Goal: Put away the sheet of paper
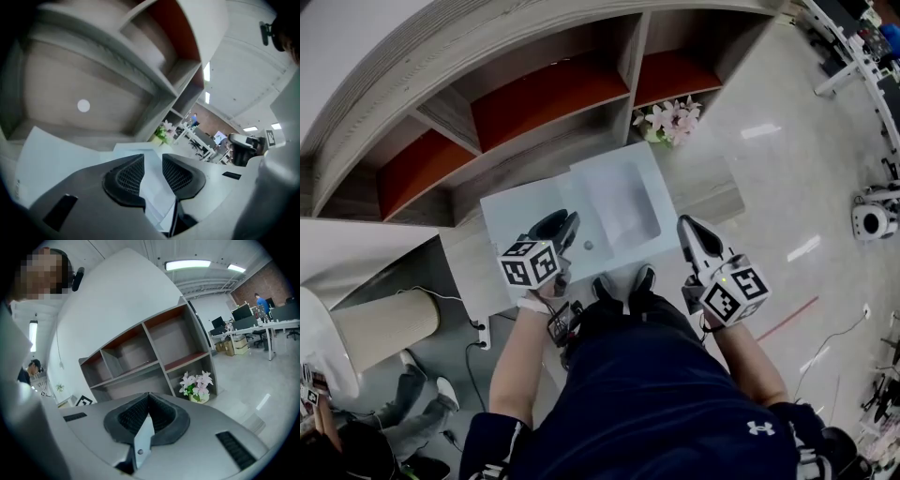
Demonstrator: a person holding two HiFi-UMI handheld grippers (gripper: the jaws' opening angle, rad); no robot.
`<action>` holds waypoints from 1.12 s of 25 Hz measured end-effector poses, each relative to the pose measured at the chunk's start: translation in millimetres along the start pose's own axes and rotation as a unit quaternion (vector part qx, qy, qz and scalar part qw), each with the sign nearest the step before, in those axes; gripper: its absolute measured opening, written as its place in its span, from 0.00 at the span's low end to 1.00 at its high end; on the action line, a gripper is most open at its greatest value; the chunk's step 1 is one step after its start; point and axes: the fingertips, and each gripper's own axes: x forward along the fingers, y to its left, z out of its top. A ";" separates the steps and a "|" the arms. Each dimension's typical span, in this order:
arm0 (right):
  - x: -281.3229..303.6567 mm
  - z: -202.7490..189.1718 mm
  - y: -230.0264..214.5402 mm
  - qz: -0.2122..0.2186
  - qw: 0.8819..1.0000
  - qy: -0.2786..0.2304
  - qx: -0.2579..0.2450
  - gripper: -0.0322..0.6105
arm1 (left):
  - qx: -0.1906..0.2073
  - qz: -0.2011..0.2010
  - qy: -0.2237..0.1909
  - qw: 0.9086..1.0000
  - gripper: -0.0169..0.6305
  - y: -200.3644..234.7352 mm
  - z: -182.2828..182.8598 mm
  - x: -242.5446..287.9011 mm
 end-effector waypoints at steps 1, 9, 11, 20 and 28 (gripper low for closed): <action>0.9 6.3 1.7 0.001 1.000 -0.005 -0.008 0.06 | 0.018 -0.001 -0.022 1.000 0.22 -7.4 13.8 -13.6; -1.2 65.2 28.5 0.025 0.996 -0.063 -0.059 0.06 | 0.142 0.013 -0.187 0.972 0.07 -79.0 108.4 -114.1; -6.3 78.4 37.5 0.032 0.994 -0.078 -0.072 0.06 | 0.153 0.004 -0.215 0.965 0.07 -104.2 127.5 -136.0; -21.0 114.4 69.7 0.062 0.983 -0.117 -0.129 0.06 | 0.250 0.025 -0.353 0.901 0.07 -191.3 202.0 -226.3; -34.9 129.2 86.4 0.060 0.971 -0.158 -0.166 0.06 | 0.280 0.059 -0.355 0.890 0.06 -219.1 193.6 -209.7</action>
